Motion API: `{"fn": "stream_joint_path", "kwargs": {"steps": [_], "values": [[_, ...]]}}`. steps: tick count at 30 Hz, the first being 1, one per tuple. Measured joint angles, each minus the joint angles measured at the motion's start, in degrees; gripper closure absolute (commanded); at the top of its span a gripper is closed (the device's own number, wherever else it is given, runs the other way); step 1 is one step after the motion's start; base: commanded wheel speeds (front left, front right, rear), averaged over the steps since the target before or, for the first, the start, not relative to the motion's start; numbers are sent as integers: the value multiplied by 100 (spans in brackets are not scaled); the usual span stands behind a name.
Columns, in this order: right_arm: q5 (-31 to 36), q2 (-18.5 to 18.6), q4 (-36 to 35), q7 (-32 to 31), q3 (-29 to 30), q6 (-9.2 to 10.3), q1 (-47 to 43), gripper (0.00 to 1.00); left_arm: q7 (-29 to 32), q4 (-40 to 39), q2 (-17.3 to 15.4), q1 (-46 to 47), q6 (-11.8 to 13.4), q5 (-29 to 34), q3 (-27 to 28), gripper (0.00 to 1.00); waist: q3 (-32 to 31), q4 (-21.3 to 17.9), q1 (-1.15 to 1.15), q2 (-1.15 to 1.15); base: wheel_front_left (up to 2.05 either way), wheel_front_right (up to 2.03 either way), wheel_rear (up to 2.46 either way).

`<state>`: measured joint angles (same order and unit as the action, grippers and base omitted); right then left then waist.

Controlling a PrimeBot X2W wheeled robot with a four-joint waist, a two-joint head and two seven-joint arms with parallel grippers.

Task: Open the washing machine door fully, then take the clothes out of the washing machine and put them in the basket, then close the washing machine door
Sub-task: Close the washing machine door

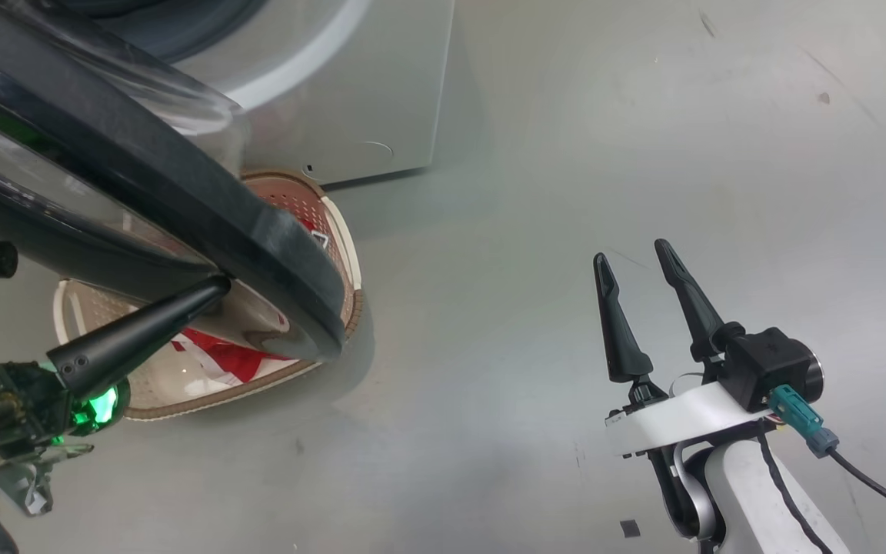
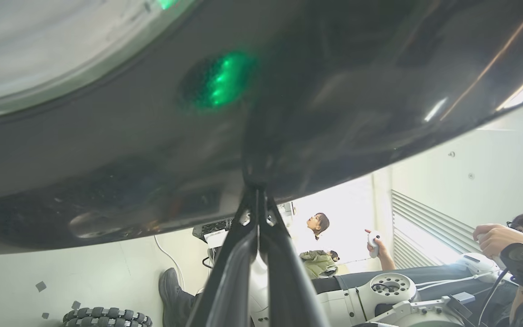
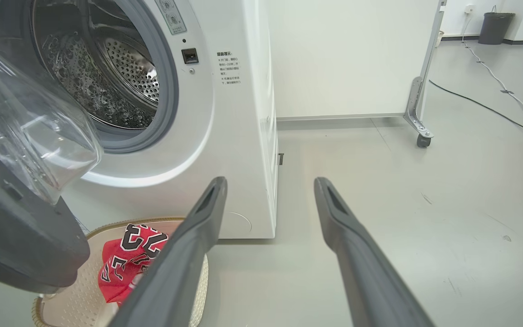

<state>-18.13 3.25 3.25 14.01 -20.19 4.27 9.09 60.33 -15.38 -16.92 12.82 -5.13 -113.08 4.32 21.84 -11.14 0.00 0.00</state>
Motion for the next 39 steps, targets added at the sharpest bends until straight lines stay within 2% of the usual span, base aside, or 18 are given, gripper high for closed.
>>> {"fn": "stream_joint_path", "kwargs": {"steps": [15, 29, 39], "values": [[-2, -13, -168, 43, -10, 48, 263, 0, -353, 386, 214, 998, 147, 185, -233, 100, 554, -350, 0, 0, 0, 0, 0], [-104, -32, -246, 44, -77, 93, 434, 0, -806, 1138, 555, 2135, 231, 759, -492, 100, 892, -499, 0, 0, 0, 0, 0], [-267, -41, -240, 44, -260, 93, 574, 0, -1222, 1773, 611, 2772, 232, 1160, -439, 100, 943, -613, 0, 0, 0, 0, 0]]}}
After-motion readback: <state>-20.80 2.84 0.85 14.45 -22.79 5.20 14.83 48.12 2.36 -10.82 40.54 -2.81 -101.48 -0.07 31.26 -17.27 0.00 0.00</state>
